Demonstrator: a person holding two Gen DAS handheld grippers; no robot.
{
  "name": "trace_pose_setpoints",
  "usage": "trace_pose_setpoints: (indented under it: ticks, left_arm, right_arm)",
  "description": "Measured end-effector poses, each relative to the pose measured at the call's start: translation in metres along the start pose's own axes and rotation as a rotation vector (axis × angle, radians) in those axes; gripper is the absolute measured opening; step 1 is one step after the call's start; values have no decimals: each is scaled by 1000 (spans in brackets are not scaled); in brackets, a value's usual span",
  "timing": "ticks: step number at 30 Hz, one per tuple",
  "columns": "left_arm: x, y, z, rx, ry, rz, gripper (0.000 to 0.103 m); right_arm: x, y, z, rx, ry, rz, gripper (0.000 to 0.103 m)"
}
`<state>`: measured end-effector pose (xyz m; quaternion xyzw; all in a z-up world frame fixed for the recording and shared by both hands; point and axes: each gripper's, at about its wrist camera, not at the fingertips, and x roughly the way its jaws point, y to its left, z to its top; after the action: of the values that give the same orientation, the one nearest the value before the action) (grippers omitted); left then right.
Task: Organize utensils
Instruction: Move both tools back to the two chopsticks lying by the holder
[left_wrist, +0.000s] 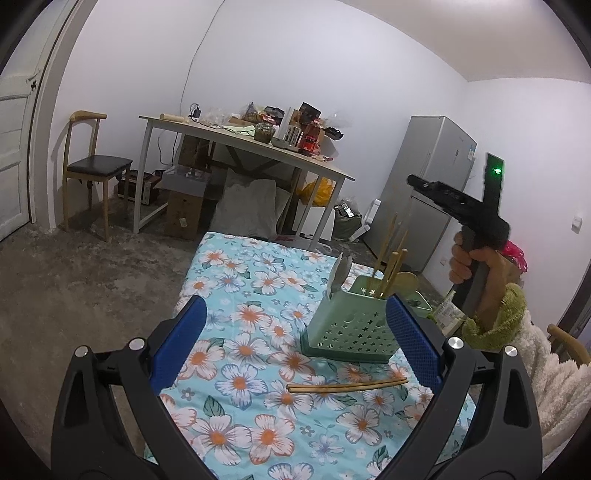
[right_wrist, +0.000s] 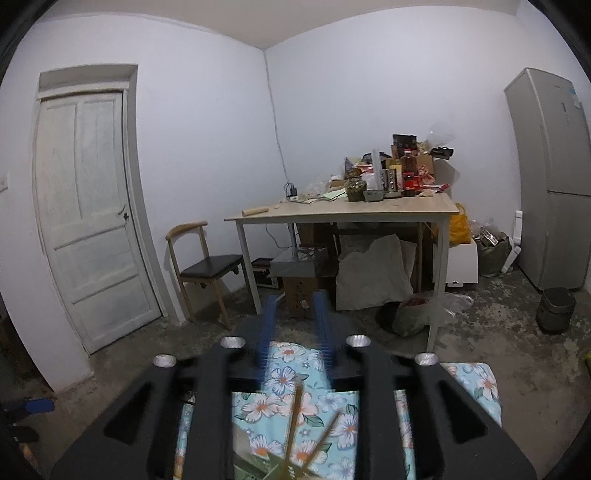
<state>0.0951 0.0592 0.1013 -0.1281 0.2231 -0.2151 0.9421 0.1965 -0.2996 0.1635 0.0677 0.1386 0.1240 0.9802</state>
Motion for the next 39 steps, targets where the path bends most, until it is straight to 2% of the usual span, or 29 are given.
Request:
trace_pose_setpoints:
  ticks: [8,11,14,17,20,24,27,33,39]
  left_arm:
    - [-1,-8,-6,0,11,-9,94]
    - [0,-10,-11,2,22,2,94]
    - [5,-9,-19,2,51,30,94]
    - [18,-4,-31,-14,113,54,94]
    - [33,2,-47,-38,197,85,94]
    - [44,9,-62,-38,257,142,94]
    - [48,19,-72,-68,294,179,94]
    - [53,35,-90,-110,343,254,94]
    - [58,48,-99,-129,373,314,94]
  right_arm:
    - [-66,2,6,19,-58,14,42]
    - [-99,8,-6,32,-67,7,49]
    - [-127,15,-31,55,-36,-4,63]
    - [-143,23,-66,79,36,-16,68]
    - [-146,29,-108,113,132,-69,69]
    - [-133,32,-168,213,287,-118,70]
    - [-118,40,-205,232,394,-160,70]
    - [-87,71,-253,171,545,-161,70]
    - [-72,91,-273,113,603,-189,70]
